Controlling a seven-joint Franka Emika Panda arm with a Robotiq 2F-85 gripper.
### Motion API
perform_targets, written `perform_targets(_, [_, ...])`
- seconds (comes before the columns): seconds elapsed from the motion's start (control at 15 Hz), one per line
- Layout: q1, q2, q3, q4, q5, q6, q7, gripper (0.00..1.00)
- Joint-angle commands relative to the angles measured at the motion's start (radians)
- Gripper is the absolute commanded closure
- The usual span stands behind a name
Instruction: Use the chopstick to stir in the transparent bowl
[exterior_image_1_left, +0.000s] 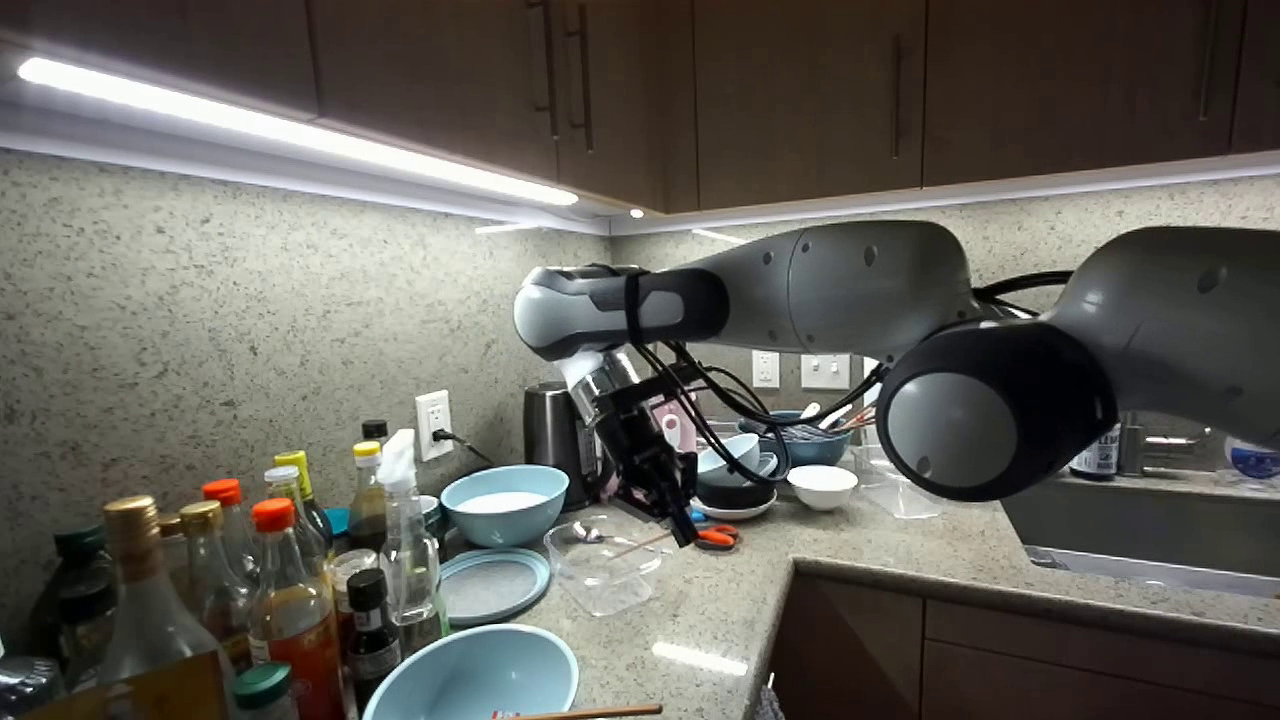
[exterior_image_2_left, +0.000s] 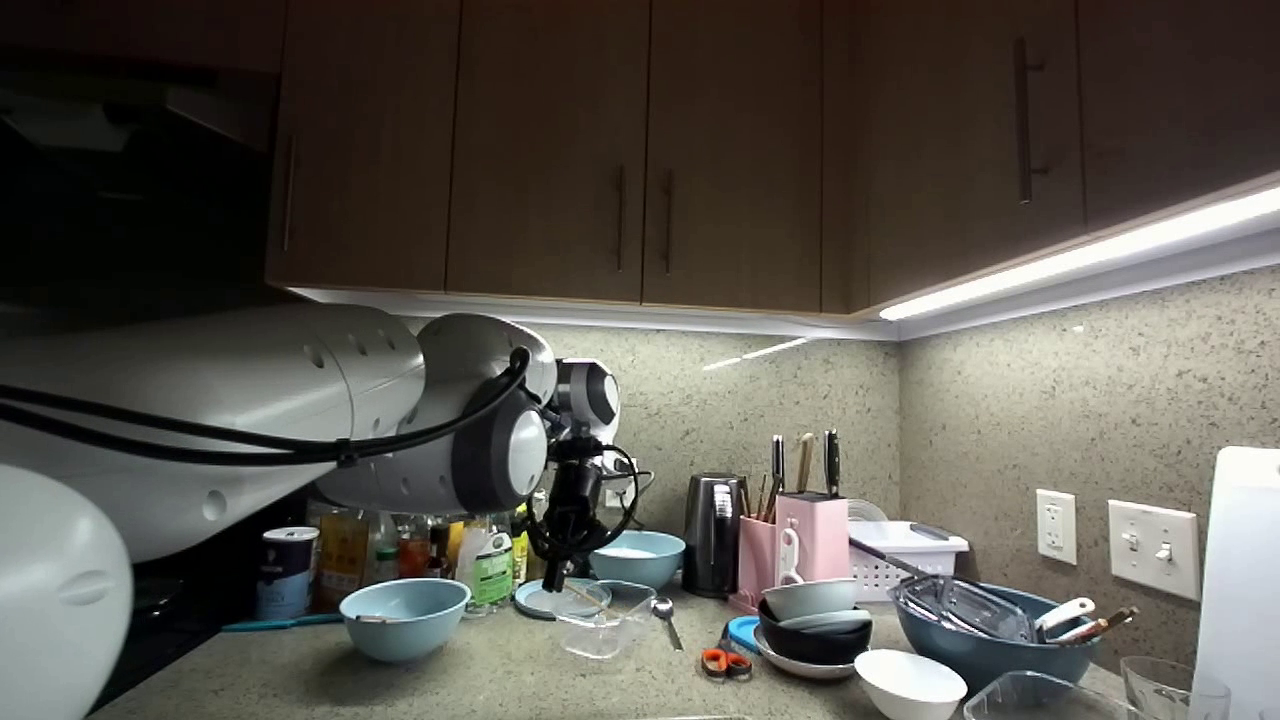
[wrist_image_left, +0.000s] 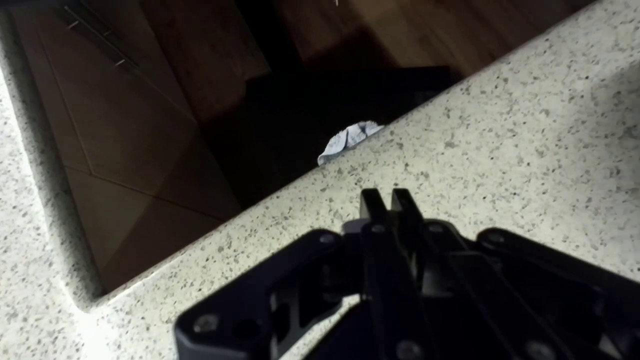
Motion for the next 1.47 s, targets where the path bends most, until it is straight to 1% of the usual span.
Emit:
perform_targets(0.0, [-0.026, -0.011, 0.059, -0.003, 0.092, -0.065, 0.061, 0.98])
perform_targets(0.27, [-0.021, -0.011, 0.087, 0.005, 0.143, -0.059, 0.098, 0.98])
perform_targets(0.33, [-0.015, -0.022, 0.09, -0.013, 0.141, -0.035, 0.09, 0.98])
perform_targets(0.73, [0.044, -0.009, 0.048, 0.004, 0.063, 0.148, 0.044, 0.98])
perform_targets(0.87, [0.052, -0.01, 0.035, -0.001, 0.044, 0.182, 0.045, 0.98])
perform_targets(1.13, [0.049, -0.012, 0.015, -0.012, 0.017, 0.182, 0.051, 0.98])
perform_targets(1.4, [0.011, -0.018, 0.01, -0.028, 0.029, 0.141, 0.078, 0.98])
